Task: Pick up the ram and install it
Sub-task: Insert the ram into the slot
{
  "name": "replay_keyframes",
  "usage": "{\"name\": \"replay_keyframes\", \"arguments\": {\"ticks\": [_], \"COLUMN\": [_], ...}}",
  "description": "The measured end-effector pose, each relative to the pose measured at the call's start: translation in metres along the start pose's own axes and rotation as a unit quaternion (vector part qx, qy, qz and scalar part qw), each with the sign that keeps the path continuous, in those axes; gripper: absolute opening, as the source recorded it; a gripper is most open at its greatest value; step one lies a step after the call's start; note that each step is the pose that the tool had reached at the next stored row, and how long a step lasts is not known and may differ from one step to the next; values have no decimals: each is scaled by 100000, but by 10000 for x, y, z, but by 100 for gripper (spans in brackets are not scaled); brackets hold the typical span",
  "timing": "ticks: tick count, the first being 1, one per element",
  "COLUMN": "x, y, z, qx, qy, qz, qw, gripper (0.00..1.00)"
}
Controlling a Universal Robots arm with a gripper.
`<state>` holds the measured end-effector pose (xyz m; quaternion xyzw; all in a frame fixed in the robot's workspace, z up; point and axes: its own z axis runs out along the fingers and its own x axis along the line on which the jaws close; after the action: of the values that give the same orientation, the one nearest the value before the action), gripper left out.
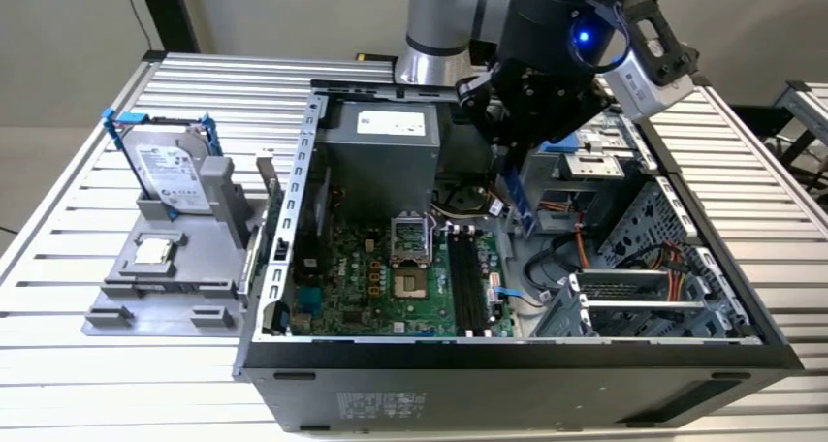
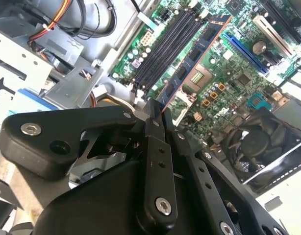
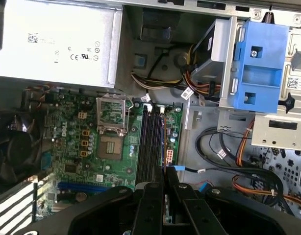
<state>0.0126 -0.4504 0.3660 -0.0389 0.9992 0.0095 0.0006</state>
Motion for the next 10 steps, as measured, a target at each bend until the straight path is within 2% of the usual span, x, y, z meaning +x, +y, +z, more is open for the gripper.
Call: {"name": "replay_keyframes", "arguments": {"ticks": [10], "x": [0], "y": [-2], "z": [102], "qx": [0], "qy": [-26], "qz": [1420], "qw": [99990], "gripper": [0]}}
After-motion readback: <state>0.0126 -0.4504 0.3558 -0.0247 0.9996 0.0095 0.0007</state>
